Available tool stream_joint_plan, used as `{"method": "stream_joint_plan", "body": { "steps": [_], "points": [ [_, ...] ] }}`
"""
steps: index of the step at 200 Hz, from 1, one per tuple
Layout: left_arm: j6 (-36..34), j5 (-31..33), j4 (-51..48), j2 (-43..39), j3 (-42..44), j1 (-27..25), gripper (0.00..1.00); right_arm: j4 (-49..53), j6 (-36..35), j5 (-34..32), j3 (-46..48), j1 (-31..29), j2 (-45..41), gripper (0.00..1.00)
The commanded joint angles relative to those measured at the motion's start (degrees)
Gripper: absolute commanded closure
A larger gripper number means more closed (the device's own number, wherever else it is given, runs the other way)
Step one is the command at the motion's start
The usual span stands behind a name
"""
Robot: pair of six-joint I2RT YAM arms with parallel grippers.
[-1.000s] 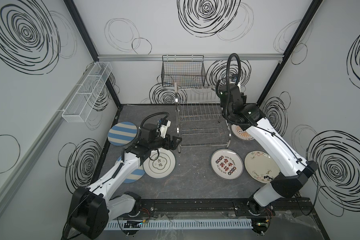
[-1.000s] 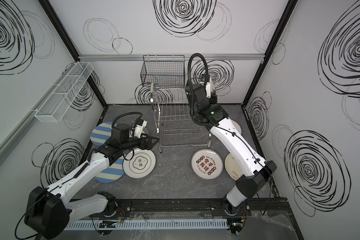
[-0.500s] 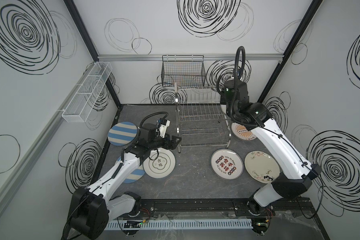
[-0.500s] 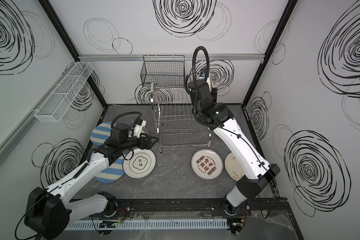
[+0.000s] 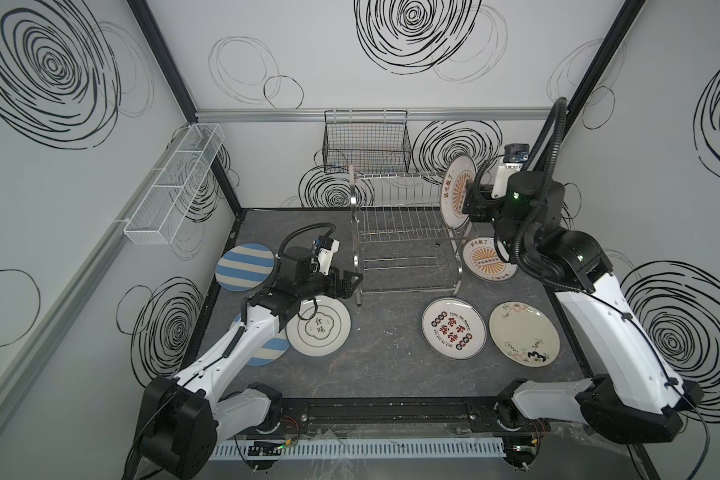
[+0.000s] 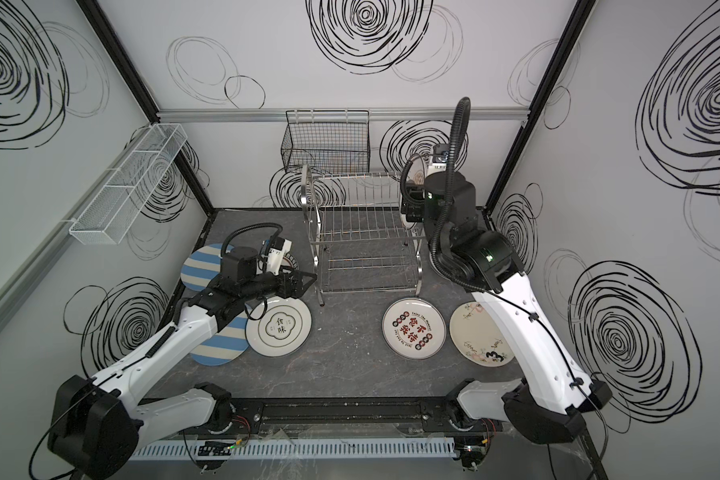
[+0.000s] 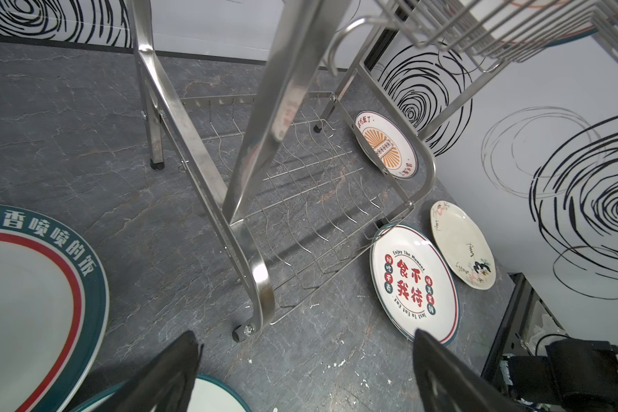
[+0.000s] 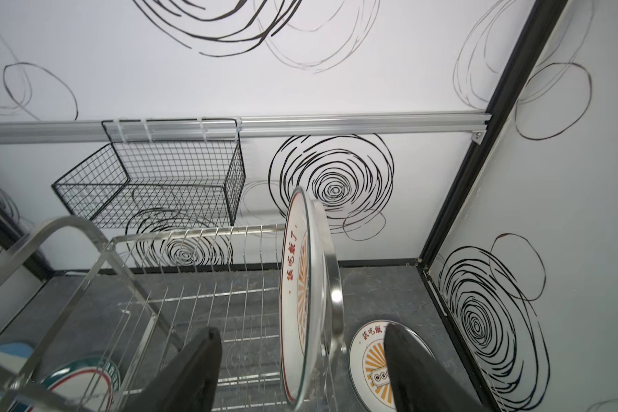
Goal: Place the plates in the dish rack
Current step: 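Open the right gripper and withdraw it from the standing plate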
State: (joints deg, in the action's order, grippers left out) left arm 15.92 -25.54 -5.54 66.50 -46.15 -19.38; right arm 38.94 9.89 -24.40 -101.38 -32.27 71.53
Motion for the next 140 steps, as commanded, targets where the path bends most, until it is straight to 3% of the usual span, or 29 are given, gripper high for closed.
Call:
{"method": "stream_joint_plan", "body": {
  "steps": [1,43,83,140],
  "points": [
    [2.58,-0.29,4.47,-0.97,1.51,0.39,0.04,0.57,0.43,11.23,5.71,1.01,-5.57,0.2],
    [5.6,0.93,7.63,-2.02,4.77,-0.33,0.04,3.34,1.98,18.65,15.35,1.02,-13.41,0.16],
    [5.6,2.02,7.52,-3.19,6.51,-1.85,0.04,2.41,9.96,27.57,27.31,1.29,-18.0,0.13],
    [10.27,6.7,12.19,-5.92,11.98,-3.03,0.04,0.71,21.37,19.93,43.71,1.84,-26.58,0.14]
  ]
}}
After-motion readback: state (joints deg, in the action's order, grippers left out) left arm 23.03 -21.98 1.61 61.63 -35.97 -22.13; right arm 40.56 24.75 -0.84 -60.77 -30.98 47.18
